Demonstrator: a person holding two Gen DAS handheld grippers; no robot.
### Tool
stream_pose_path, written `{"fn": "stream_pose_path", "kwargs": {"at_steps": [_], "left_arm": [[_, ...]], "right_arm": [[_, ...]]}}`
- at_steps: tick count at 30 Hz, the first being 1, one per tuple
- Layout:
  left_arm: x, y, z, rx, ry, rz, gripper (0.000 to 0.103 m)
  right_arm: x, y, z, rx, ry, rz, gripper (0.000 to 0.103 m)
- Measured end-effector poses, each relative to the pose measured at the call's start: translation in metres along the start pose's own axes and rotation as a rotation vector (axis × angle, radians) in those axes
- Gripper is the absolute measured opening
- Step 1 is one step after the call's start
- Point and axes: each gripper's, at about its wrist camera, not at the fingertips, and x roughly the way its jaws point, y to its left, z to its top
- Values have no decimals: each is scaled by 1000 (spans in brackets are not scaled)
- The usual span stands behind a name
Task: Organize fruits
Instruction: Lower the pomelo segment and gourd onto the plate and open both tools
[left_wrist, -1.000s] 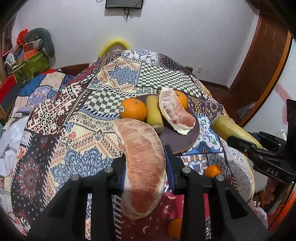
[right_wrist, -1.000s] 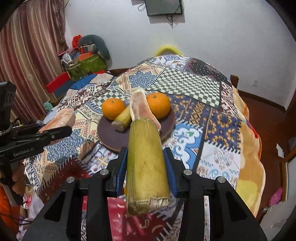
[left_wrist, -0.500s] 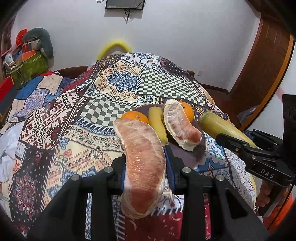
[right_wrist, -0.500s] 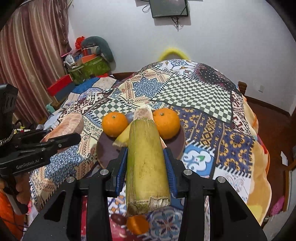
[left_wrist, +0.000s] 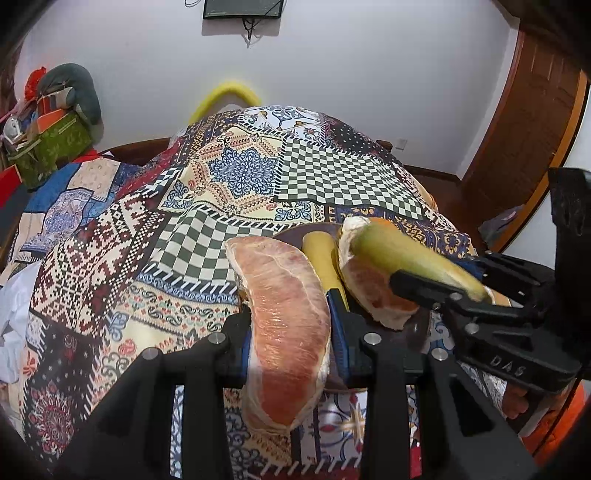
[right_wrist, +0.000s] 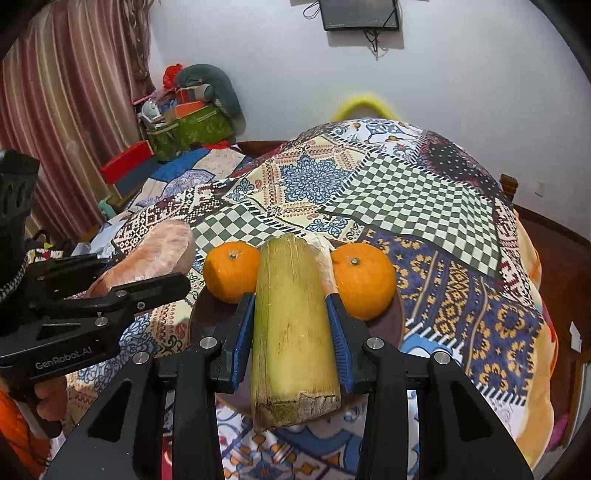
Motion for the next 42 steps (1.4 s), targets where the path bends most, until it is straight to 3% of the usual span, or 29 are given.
{"fn": "stream_pose_path", "kwargs": {"at_steps": [10, 22, 34, 42], "left_arm": [[26, -3, 7, 6, 31, -16, 34], [47, -8, 10, 3, 72, -53, 34], [35, -13, 14, 27, 40, -32, 34], [6, -19, 10, 47, 8, -15, 34]], "right_arm": [[20, -1, -10, -34, 67, 10, 35], [14, -10, -9, -5, 65, 33, 35], [2, -11, -12, 15, 49, 30, 36], [-20, -9, -10, 21, 14, 11, 37]]}}
